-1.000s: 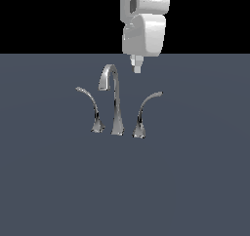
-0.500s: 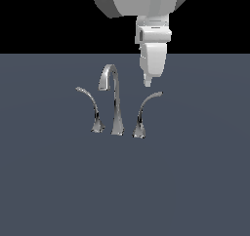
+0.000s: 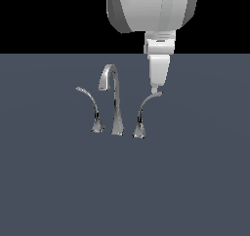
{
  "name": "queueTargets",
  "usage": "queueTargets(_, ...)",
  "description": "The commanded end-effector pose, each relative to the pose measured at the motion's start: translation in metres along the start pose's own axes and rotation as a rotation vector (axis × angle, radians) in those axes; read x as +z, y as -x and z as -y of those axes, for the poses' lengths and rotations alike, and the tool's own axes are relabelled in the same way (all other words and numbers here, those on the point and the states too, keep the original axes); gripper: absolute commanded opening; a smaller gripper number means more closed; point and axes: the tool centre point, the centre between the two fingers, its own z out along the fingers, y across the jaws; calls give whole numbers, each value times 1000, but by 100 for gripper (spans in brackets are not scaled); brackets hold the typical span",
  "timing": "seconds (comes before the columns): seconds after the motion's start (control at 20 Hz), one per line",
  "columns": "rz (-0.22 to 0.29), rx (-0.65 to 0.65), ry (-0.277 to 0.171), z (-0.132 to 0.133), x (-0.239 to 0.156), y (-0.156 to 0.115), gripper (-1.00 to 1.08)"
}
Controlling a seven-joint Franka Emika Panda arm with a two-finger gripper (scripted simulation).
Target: Turn on the faucet by rotating a designated handle.
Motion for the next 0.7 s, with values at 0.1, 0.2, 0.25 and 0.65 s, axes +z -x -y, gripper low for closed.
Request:
queueTargets(0.1, 0, 22, -1, 2, 3, -4, -100)
queueTargets(0.2, 0, 22, -1, 2, 3, -4, -100)
queueTargets(0.25, 0, 22, -1, 2, 3, -4, -100)
queueTargets(0.65, 0, 21, -1, -19, 3, -12, -100)
